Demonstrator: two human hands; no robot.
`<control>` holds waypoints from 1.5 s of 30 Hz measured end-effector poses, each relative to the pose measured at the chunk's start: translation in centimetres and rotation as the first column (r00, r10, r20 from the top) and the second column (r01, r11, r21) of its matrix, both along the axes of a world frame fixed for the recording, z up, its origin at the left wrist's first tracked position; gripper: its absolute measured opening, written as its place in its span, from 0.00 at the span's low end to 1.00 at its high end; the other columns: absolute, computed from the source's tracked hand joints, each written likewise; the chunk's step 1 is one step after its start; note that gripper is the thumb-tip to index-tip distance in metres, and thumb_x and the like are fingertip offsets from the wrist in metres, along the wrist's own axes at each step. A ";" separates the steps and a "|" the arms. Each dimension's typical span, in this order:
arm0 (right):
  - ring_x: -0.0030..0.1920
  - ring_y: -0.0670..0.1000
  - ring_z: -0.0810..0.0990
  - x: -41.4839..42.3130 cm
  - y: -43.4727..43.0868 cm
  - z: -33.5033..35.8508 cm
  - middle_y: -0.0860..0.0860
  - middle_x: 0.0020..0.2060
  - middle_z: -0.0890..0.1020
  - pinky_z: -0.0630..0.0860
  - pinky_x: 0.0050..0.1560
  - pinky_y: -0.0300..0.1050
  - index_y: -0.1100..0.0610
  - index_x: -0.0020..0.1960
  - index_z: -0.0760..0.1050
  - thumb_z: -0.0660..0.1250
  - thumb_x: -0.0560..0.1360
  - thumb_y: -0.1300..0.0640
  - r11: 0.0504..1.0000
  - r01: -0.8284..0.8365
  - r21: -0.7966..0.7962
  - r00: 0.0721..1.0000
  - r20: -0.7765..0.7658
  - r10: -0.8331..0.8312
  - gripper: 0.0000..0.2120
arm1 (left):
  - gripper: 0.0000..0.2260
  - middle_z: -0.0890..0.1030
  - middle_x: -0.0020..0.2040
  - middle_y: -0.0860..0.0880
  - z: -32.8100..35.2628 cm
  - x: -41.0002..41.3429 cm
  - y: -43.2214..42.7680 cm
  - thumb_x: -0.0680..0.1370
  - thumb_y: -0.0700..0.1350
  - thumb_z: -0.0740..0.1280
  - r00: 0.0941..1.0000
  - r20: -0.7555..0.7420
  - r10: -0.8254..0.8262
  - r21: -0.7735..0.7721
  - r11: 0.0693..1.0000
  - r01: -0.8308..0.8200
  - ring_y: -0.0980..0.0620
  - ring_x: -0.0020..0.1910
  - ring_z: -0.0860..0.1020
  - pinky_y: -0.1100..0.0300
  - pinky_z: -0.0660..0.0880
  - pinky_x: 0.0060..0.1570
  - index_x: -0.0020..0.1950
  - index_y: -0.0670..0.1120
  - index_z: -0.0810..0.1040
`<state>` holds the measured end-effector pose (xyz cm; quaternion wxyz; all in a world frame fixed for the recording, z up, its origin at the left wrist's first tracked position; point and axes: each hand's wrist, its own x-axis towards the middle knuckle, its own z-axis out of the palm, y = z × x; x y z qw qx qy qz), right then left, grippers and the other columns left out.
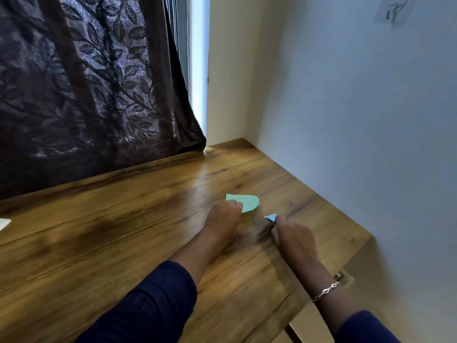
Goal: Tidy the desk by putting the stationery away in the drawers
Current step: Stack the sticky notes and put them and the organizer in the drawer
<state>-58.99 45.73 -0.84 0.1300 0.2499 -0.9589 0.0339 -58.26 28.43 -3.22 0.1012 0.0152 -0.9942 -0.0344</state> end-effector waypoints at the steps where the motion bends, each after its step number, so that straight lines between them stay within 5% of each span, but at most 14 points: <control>1: 0.18 0.56 0.73 0.1 0.0 0.7 0.54 0.19 0.74 0.60 0.17 0.39 0.58 0.29 0.72 0.78 0.54 0.62 1.000 -0.004 -0.024 0.999 -0.041 0.003 0.14 | 0.08 0.80 0.52 0.42 0.3 0.4 -0.3 0.78 0.39 0.58 0.999 -0.039 0.038 0.082 0.996 -0.035 0.43 0.48 0.78 0.54 0.72 0.43 0.53 0.41 0.75; 3: 0.30 0.61 0.79 -0.1 -0.3 2.1 0.59 0.29 0.80 0.67 0.26 0.44 0.61 0.39 0.76 0.70 0.68 0.61 0.982 0.052 -0.184 0.998 -0.035 -0.059 0.04 | 0.07 0.81 0.46 0.43 1.1 1.2 -1.1 0.78 0.41 0.60 0.986 -0.119 0.114 0.281 0.957 -0.077 0.45 0.43 0.79 0.54 0.73 0.41 0.49 0.42 0.77; 5: 0.39 0.62 0.80 -0.3 -0.7 3.5 0.61 0.37 0.81 0.69 0.36 0.47 0.62 0.46 0.78 0.62 0.75 0.60 0.931 0.090 -0.354 0.995 0.068 -0.070 0.07 | 0.04 0.79 0.38 0.45 2.0 2.3 -1.9 0.76 0.40 0.62 0.962 -0.193 0.196 0.448 0.889 -0.092 0.47 0.36 0.77 0.55 0.72 0.36 0.43 0.44 0.76; 8: 0.37 0.56 0.76 -0.2 -1.4 4.5 0.55 0.33 0.78 0.66 0.37 0.43 0.60 0.41 0.79 0.62 0.73 0.61 0.762 0.155 -0.629 0.969 0.246 0.005 0.07 | 0.06 0.72 0.31 0.46 3.1 4.2 -3.4 0.73 0.36 0.62 0.917 -0.237 0.322 0.635 0.766 -0.105 0.47 0.31 0.71 0.56 0.65 0.31 0.37 0.43 0.70; 10: 0.33 0.53 0.72 0.4 -2.2 4.6 0.53 0.29 0.75 0.65 0.35 0.43 0.59 0.35 0.77 0.62 0.70 0.59 0.648 0.224 -0.728 0.926 0.366 0.090 0.08 | 0.06 0.72 0.32 0.45 3.8 6.1 -4.3 0.74 0.36 0.61 0.899 -0.194 0.393 0.741 0.659 -0.128 0.44 0.32 0.73 0.54 0.70 0.31 0.38 0.42 0.69; 15: 0.33 0.54 0.67 3.4 -5.1 4.0 0.58 0.31 0.69 0.60 0.32 0.45 0.77 0.40 0.71 0.62 0.70 0.63 0.485 0.429 -0.762 0.744 0.603 0.288 0.14 | 0.07 0.76 0.39 0.48 4.8 12.5 -6.6 0.79 0.40 0.59 0.872 -0.005 0.490 0.919 0.345 -0.189 0.53 0.36 0.77 0.60 0.77 0.29 0.42 0.43 0.72; 20: 0.36 0.57 0.72 8.6 -8.9 3.4 0.69 0.34 0.71 0.68 0.32 0.45 0.81 0.50 0.67 0.60 0.75 0.66 0.503 0.494 -0.709 0.562 0.702 0.437 0.15 | 0.11 0.75 0.38 0.47 4.4 20.9 -9.8 0.80 0.41 0.59 0.793 0.139 0.594 0.945 0.159 -0.284 0.47 0.40 0.77 0.47 0.79 0.40 0.37 0.47 0.71; 22: 0.33 0.56 0.74 11.4 -10.6 3.3 0.64 0.34 0.74 0.71 0.27 0.42 0.77 0.49 0.71 0.59 0.76 0.67 0.520 0.509 -0.686 0.493 0.728 0.477 0.11 | 0.12 0.75 0.39 0.46 4.1 24.9 -10.8 0.79 0.43 0.59 0.741 0.176 0.648 0.934 0.128 -0.334 0.45 0.42 0.76 0.47 0.77 0.45 0.36 0.48 0.71; 30: 0.24 0.48 0.74 23.4 -17.1 2.3 0.58 0.31 0.74 0.68 0.20 0.33 0.70 0.40 0.75 0.61 0.76 0.67 0.596 0.511 -0.620 0.343 0.783 0.520 0.08 | 0.06 0.74 0.43 0.43 4.1 40.7 -13.2 0.80 0.42 0.59 0.551 0.324 0.769 0.919 -0.116 -0.378 0.50 0.39 0.75 0.60 0.78 0.31 0.46 0.41 0.73; 33: 0.32 0.53 0.76 27.8 -18.8 1.6 0.58 0.34 0.77 0.73 0.23 0.37 0.74 0.50 0.73 0.63 0.75 0.67 0.607 0.524 -0.598 0.335 0.799 0.499 0.09 | 0.06 0.73 0.45 0.43 4.1 46.1 -13.9 0.79 0.41 0.59 0.500 0.356 0.789 0.911 -0.175 -0.373 0.49 0.38 0.76 0.57 0.80 0.30 0.49 0.39 0.72; 36: 0.35 0.56 0.78 31.9 -19.9 1.1 0.60 0.36 0.80 0.77 0.31 0.44 0.68 0.47 0.77 0.63 0.76 0.66 0.644 0.496 -0.583 0.314 0.812 0.493 0.06 | 0.08 0.72 0.37 0.45 3.8 51.5 -13.9 0.79 0.39 0.59 0.442 0.343 0.829 0.910 -0.177 -0.375 0.51 0.32 0.75 0.63 0.76 0.22 0.41 0.40 0.71; 39: 0.36 0.59 0.78 34.8 -20.6 0.7 0.64 0.38 0.80 0.76 0.38 0.52 0.67 0.42 0.78 0.63 0.75 0.67 0.675 0.461 -0.575 0.324 0.818 0.475 0.06 | 0.06 0.74 0.38 0.45 3.0 55.6 -13.6 0.79 0.40 0.59 0.416 0.365 0.833 0.890 -0.182 -0.417 0.49 0.31 0.78 0.56 0.79 0.31 0.43 0.40 0.72; 42: 0.34 0.57 0.79 36.9 -21.0 -0.1 0.62 0.37 0.81 0.75 0.36 0.49 0.67 0.41 0.77 0.64 0.74 0.67 0.678 0.454 -0.578 0.332 0.816 0.473 0.05 | 0.05 0.77 0.40 0.45 2.3 58.4 -13.5 0.80 0.41 0.59 0.382 0.389 0.838 0.859 -0.180 -0.480 0.45 0.31 0.80 0.55 0.79 0.32 0.50 0.40 0.72; 45: 0.33 0.56 0.78 38.8 -21.2 -0.6 0.60 0.35 0.80 0.76 0.27 0.46 0.66 0.40 0.76 0.63 0.75 0.68 0.685 0.451 -0.573 0.328 0.820 0.470 0.07 | 0.07 0.78 0.36 0.45 1.9 60.3 -13.4 0.79 0.40 0.59 0.344 0.364 0.865 0.805 -0.107 -0.584 0.43 0.32 0.82 0.51 0.81 0.37 0.42 0.42 0.72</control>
